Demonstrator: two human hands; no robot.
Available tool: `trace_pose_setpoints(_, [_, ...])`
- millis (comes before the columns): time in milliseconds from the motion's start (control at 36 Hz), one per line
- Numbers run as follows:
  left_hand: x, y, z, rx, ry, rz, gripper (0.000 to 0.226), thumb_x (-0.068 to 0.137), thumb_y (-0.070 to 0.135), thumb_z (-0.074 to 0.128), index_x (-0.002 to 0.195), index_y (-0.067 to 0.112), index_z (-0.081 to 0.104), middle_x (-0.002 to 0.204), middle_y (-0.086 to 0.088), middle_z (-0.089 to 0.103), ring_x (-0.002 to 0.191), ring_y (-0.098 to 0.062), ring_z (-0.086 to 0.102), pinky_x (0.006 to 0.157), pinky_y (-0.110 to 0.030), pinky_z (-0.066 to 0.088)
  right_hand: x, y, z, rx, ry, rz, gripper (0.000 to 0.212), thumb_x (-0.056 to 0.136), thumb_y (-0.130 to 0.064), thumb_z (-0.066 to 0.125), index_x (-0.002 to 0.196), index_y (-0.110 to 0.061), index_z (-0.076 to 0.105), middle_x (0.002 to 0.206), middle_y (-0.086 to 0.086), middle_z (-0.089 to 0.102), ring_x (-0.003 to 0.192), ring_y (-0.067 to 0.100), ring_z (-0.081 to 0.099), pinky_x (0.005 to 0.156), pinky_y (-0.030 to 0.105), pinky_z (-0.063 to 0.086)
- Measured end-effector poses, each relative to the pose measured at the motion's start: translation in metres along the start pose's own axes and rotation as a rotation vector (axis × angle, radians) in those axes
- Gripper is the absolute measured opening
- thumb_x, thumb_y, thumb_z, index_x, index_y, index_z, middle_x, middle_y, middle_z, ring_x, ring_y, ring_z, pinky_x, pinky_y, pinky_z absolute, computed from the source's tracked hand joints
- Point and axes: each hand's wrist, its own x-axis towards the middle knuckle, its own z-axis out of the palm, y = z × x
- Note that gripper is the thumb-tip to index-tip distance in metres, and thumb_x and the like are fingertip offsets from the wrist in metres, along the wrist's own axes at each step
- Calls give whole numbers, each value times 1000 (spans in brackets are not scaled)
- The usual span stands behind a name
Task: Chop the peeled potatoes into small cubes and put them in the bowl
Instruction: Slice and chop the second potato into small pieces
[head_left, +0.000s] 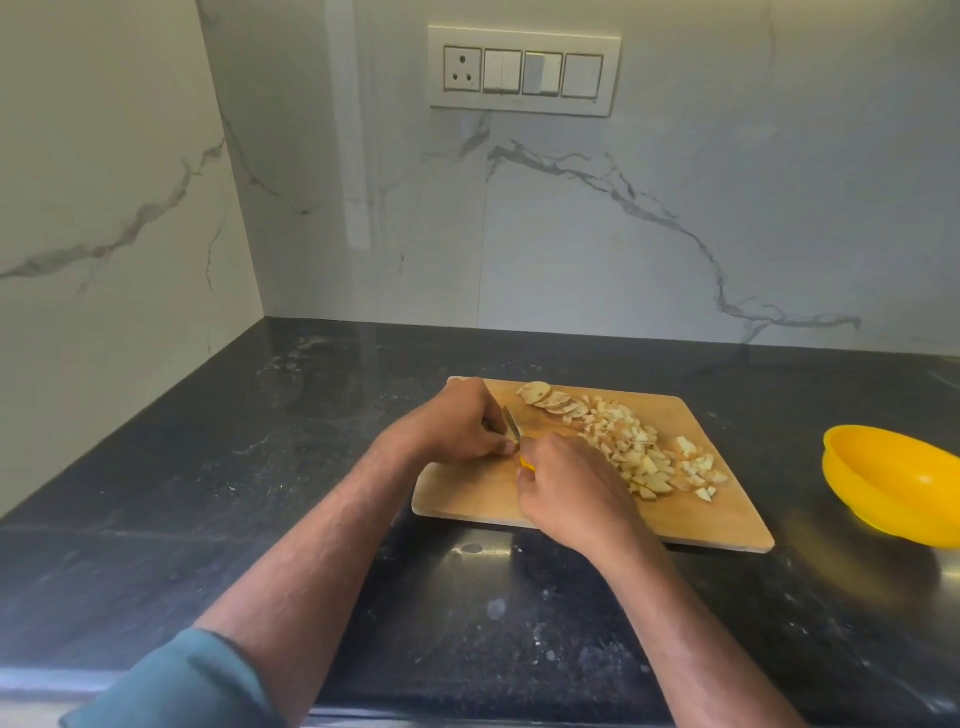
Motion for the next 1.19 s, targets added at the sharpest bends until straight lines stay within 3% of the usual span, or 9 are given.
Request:
trace_pose_setpoints(111, [-2,-3,6,-3,40,-21,22,84,25,79,90,5,80,89,-9,76,84,-23,70,80,-46,59,9,-1,1,-25,6,16,11,98,-20,51,95,-18,61,72,-5,49,58,8,46,47,27,28])
trace_pose_setpoints(278, [-3,0,6,-35,79,-18,22,84,26,82,97,8,81,92,-2,75,84,-12,68,85,-35,60,-8,5,5,-37,82,-18,26,97,-19,50,118,-19,66,70,-8,51,56,5,46,46,23,26])
trace_pose_setpoints(389, [-3,1,7,-38,87,-32,29,84,28,83,105,9,79,95,2,72,86,-11,67,85,-30,60,-19,9,8,-24,138,26,29,96,-19,53,121,-17,67,77,-5,60,60,7,52,52,21,42])
trace_pose_setpoints(528, [-3,-2,8,-25,82,-42,33,82,32,84,107,10,79,100,0,74,86,-8,65,83,-26,57,-25,14,5,48,190,3,36,98,-19,52,131,-19,64,84,-3,69,56,2,46,46,10,24])
trace_pose_setpoints(639, [-5,-8,0,-38,74,-53,39,77,36,88,108,13,79,95,4,73,87,-6,63,92,-25,52,-31,14,7,75,227,-40,42,99,-26,52,141,-23,56,97,-6,73,65,4,50,47,8,24])
trace_pose_setpoints(778, [-5,-11,0,-47,83,-64,38,77,36,88,107,15,80,99,4,73,95,-7,63,81,-20,49,-35,12,9,66,242,-65,44,99,-30,49,143,-28,54,105,-8,72,75,5,45,50,9,21])
trace_pose_setpoints(861, [-4,-10,1,-46,96,-64,36,78,35,88,106,15,80,95,4,72,88,-5,63,75,-18,48,-36,9,10,49,240,-80,43,99,-29,48,142,-29,54,104,-8,71,77,7,45,51,10,18])
trace_pose_setpoints(1028, [-5,-7,2,-59,94,-62,31,80,31,87,104,14,80,83,11,67,83,-4,62,76,-19,49,-36,10,12,45,240,-73,43,99,-28,49,141,-28,55,105,-9,71,80,6,45,58,16,27])
trace_pose_setpoints(1194, [-5,-6,1,-49,79,-72,26,80,32,87,99,14,81,88,6,72,84,-8,65,85,-30,57,-37,7,13,46,234,-90,43,100,-29,48,143,-27,53,107,-8,70,80,5,43,53,9,18])
